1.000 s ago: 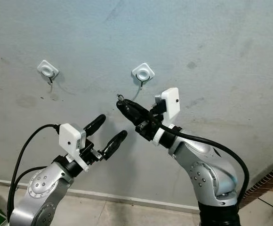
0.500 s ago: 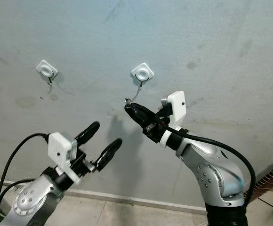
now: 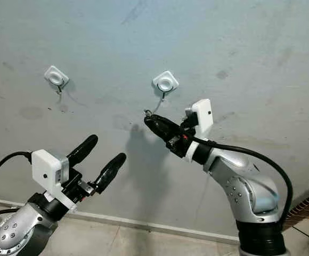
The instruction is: Hang keys on a hook
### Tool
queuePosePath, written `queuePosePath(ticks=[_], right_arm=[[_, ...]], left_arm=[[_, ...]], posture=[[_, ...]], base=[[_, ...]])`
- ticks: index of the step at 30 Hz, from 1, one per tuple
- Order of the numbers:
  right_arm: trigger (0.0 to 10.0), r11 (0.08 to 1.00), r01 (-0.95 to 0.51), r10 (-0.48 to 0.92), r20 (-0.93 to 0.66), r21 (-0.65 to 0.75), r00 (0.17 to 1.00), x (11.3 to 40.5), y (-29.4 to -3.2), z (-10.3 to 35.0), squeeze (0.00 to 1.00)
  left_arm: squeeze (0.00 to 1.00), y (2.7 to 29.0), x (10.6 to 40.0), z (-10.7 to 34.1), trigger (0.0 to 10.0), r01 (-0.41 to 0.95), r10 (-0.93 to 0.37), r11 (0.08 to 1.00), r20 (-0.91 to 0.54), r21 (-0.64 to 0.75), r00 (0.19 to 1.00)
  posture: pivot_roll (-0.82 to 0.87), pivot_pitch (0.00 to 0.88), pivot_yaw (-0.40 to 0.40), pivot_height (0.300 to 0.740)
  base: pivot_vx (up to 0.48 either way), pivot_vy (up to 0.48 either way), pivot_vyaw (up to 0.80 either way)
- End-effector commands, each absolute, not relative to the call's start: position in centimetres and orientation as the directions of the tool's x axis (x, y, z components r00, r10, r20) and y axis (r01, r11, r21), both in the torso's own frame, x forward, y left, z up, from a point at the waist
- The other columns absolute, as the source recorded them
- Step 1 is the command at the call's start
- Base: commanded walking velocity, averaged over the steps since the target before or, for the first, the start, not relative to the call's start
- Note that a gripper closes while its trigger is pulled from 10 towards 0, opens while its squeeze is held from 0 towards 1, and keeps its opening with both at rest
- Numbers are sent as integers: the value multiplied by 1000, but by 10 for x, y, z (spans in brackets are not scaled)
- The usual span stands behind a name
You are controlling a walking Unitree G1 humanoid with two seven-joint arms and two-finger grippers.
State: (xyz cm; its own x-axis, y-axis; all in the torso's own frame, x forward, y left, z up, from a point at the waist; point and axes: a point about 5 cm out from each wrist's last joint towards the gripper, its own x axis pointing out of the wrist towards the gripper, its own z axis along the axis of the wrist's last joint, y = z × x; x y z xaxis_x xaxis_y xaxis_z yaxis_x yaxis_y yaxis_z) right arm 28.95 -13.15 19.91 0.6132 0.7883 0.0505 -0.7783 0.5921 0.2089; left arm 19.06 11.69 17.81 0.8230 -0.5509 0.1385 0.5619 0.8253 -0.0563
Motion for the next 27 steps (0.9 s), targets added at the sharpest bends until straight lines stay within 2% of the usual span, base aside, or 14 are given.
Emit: queuePosePath(ticks=[1,10,12,16,20,27], right_arm=[[10000,595,-784,787,73,177,613,295,-135,207,0],[10000,590,-794,793,80,147,604,303,-139,213,0],[10000,592,-792,795,52,149,604,299,-141,204,0],[10000,592,-790,798,17,161,602,291,-143,190,0],[10000,594,-788,798,6,165,603,289,-142,185,0],[10000,585,-799,803,38,142,595,294,-133,190,0]], left_arm=[[0,121,188,176,10000,548,-540,835,120,-51,833],[0,140,182,140,10000,463,-465,884,-25,-62,885],[0,152,179,128,10000,396,-400,916,-70,-62,914],[0,161,174,120,10000,346,-349,937,-101,-38,932],[0,163,171,123,10000,358,-355,934,-102,9,929],[0,151,181,144,10000,470,-469,883,-9,23,883]], posture=[[17,25,23,740],[26,16,17,740],[36,12,13,740],[53,6,7,740],[69,0,3,740],[68,0,-4,740]], base=[[0,0,0],[0,0,0],[0,0,0],[0,0,0],[0,0,0],[0,0,0]])
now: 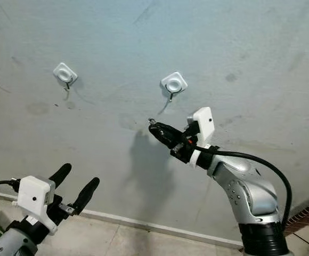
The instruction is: Hang keys on a hook
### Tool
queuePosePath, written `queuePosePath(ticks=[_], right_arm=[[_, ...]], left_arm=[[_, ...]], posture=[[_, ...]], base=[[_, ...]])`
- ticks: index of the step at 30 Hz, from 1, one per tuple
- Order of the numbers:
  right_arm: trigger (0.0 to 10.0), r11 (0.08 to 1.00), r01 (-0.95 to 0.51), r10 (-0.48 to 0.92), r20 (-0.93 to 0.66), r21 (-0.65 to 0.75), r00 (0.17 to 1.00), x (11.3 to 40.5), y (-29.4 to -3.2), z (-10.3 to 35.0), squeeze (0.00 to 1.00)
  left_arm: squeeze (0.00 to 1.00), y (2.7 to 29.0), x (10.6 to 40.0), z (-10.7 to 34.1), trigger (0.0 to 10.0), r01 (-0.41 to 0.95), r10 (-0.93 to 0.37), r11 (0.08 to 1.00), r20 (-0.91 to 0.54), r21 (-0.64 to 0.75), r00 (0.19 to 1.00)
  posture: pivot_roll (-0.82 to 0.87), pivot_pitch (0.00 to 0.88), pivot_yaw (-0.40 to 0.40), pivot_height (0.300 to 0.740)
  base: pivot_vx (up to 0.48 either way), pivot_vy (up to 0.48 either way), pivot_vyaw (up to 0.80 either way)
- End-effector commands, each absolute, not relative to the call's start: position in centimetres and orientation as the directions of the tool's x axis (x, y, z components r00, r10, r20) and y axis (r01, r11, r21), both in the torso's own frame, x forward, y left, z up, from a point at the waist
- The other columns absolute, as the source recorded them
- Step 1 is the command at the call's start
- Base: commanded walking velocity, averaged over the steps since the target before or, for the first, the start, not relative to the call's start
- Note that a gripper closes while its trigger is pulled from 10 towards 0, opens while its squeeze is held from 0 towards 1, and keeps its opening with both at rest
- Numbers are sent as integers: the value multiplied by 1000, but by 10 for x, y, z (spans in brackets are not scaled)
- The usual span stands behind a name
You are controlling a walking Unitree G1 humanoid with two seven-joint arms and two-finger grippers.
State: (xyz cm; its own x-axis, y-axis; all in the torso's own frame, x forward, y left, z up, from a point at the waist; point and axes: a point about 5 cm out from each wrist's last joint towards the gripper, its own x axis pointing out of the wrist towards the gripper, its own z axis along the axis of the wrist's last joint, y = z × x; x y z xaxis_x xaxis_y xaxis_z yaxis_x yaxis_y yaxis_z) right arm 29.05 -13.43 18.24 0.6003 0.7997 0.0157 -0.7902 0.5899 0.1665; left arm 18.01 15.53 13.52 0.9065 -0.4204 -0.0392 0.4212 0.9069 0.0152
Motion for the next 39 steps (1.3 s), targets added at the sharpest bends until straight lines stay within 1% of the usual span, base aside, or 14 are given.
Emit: queuePosePath(ticks=[1,4,6,12,13,14,16,23,29,36,39], right_arm=[[10000,584,-800,804,41,138,594,294,-133,191,0],[10000,583,-802,804,46,132,593,296,-135,195,0],[10000,581,-805,806,46,120,589,298,-137,199,0],[10000,591,-802,802,41,88,595,306,-142,206,0],[10000,591,-802,802,41,88,595,306,-142,206,0],[10000,601,-795,795,41,81,605,308,-144,207,0],[10000,609,-789,789,42,80,613,310,-146,207,0],[10000,613,-786,785,52,81,618,311,-151,209,0],[10000,614,-781,780,63,115,622,308,-173,216,0],[10000,613,-777,775,83,138,626,298,-184,219,0],[10000,614,-777,775,79,136,626,297,-185,218,0]], left_arm=[[0,148,183,147,10000,501,-501,865,3,12,865],[0,142,185,154,10000,537,-537,843,26,-19,843],[0,133,188,161,10000,588,-586,805,47,-85,809],[0,120,183,168,10000,662,-658,741,76,-116,749],[0,120,183,168,10000,662,-658,741,76,-116,749],[0,117,181,170,10000,683,-678,725,77,-94,731],[0,115,182,172,10000,685,-680,724,85,-77,728],[0,117,188,175,10000,668,-662,738,93,-96,744],[0,115,187,173,10000,678,-674,729,80,-93,735],[0,117,187,173,10000,688,-685,720,66,-88,726],[0,117,187,172,10000,693,-690,717,58,-80,721]], posture=[[68,0,-4,740],[67,0,-15,740],[63,0,-19,740],[51,6,-24,740],[51,6,-24,740],[50,6,-24,740],[51,6,-26,740],[43,1,-28,740],[38,8,-14,740],[31,18,4,740],[30,18,7,740]], base=[[0,0,0],[0,0,0],[0,0,0],[0,0,0],[0,0,0],[0,0,0],[0,0,0],[0,0,0],[0,0,0],[0,0,0],[0,0,0]])
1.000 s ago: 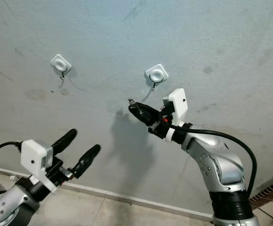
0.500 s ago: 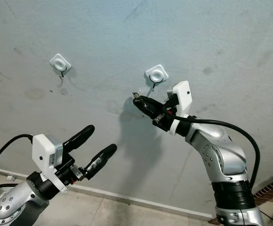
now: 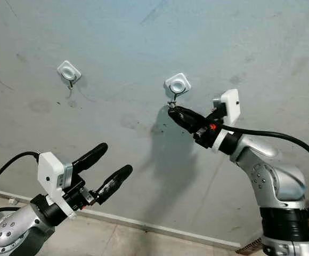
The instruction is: Hang keys on a hook
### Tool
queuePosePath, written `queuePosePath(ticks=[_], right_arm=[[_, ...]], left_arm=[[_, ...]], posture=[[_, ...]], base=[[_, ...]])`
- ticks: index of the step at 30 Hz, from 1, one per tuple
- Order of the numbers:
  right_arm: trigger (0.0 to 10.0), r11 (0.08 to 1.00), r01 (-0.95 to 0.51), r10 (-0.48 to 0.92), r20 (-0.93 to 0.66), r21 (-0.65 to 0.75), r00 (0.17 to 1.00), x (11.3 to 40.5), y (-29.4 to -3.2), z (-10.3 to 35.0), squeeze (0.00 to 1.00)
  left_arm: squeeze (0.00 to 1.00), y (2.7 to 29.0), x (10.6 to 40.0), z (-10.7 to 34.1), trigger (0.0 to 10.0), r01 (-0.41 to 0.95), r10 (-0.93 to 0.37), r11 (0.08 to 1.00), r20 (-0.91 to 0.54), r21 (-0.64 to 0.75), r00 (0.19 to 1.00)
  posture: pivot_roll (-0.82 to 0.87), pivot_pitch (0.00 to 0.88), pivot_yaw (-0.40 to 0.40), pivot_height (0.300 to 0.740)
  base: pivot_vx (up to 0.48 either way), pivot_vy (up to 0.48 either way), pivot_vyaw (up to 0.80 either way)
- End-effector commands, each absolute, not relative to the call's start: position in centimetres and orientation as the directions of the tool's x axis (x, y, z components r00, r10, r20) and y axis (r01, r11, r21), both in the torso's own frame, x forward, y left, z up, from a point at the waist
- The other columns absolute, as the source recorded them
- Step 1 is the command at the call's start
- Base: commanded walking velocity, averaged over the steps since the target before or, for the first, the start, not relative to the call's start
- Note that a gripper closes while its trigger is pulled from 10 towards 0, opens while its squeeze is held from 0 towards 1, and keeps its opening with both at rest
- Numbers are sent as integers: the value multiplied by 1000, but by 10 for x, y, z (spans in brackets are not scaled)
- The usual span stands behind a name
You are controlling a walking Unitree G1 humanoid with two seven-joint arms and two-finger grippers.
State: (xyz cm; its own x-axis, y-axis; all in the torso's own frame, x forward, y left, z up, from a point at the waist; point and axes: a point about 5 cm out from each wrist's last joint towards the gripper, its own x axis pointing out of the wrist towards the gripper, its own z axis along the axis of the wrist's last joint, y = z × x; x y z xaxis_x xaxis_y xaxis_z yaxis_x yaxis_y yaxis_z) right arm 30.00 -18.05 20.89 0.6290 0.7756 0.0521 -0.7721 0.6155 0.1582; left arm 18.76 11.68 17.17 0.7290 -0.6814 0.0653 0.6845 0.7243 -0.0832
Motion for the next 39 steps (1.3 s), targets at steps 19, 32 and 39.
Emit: queuePosePath(ticks=[19,32,39], right_arm=[[10000,524,-838,836,95,153,540,296,-175,226,0],[10000,533,-822,819,123,200,561,301,-179,226,0],[10000,518,-816,815,142,258,562,305,-175,222,0]], left_arm=[[0,117,184,174,10000,700,-698,712,46,-64,714],[0,116,183,175,10000,702,-701,710,42,-65,712],[0,115,183,176,10000,702,-701,709,41,-66,712]], posture=[[45,28,10,740],[46,34,11,740],[47,33,11,740]], base=[[0,0,0],[0,0,0],[0,0,0]])
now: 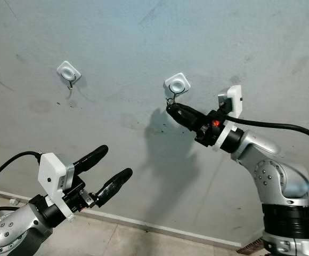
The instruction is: Hang keys on a hook
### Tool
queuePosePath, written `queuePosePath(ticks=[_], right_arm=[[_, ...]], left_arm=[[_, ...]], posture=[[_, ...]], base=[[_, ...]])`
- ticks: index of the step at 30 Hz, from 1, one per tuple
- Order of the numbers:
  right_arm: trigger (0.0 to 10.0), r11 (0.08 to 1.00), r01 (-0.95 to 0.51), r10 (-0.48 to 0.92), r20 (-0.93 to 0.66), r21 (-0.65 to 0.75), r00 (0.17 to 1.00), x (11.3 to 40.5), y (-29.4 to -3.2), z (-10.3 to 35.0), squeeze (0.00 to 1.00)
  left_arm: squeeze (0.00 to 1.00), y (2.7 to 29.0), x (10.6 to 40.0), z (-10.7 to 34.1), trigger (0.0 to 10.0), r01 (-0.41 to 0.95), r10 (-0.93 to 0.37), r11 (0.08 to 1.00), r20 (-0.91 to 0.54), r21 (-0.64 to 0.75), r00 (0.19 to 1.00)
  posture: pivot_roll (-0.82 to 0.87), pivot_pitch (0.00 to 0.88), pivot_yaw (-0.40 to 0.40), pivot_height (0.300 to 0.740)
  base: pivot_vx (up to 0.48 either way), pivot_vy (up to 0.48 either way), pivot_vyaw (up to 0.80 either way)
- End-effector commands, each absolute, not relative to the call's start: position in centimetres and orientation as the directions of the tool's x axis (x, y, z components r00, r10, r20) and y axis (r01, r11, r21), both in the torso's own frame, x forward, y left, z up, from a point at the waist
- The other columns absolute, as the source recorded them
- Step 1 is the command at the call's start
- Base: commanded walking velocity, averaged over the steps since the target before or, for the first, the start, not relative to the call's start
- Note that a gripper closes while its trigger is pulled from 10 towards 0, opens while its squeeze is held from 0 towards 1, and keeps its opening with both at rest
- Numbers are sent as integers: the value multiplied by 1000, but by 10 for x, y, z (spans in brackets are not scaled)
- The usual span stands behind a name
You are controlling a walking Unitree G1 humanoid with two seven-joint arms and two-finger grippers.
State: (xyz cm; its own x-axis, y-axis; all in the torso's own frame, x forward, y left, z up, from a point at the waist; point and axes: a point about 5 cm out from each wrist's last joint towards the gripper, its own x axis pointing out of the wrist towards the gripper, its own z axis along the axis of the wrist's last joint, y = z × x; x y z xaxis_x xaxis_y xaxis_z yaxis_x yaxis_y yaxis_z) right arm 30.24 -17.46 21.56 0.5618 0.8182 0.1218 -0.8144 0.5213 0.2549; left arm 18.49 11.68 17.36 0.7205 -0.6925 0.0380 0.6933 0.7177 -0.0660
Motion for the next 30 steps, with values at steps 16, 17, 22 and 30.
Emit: queuePosePath(ticks=[16,17,22,30], right_arm=[[10000,509,-796,805,147,328,575,308,-174,211,0],[10000,512,-795,804,146,325,577,308,-175,210,0],[10000,521,-786,803,123,333,584,306,-178,203,0],[10000,527,-769,791,123,362,600,306,-180,197,0]], left_arm=[[0,114,181,177,10000,702,-702,709,37,-68,712],[0,114,181,177,10000,702,-702,709,36,-68,712],[0,114,181,177,10000,703,-702,708,34,-71,711],[0,115,180,176,10000,703,-703,708,29,-71,711]], posture=[[56,40,9,740],[56,40,9,740],[55,42,9,740],[58,43,12,740]], base=[[0,0,0],[0,0,0],[0,0,0],[0,0,0]])
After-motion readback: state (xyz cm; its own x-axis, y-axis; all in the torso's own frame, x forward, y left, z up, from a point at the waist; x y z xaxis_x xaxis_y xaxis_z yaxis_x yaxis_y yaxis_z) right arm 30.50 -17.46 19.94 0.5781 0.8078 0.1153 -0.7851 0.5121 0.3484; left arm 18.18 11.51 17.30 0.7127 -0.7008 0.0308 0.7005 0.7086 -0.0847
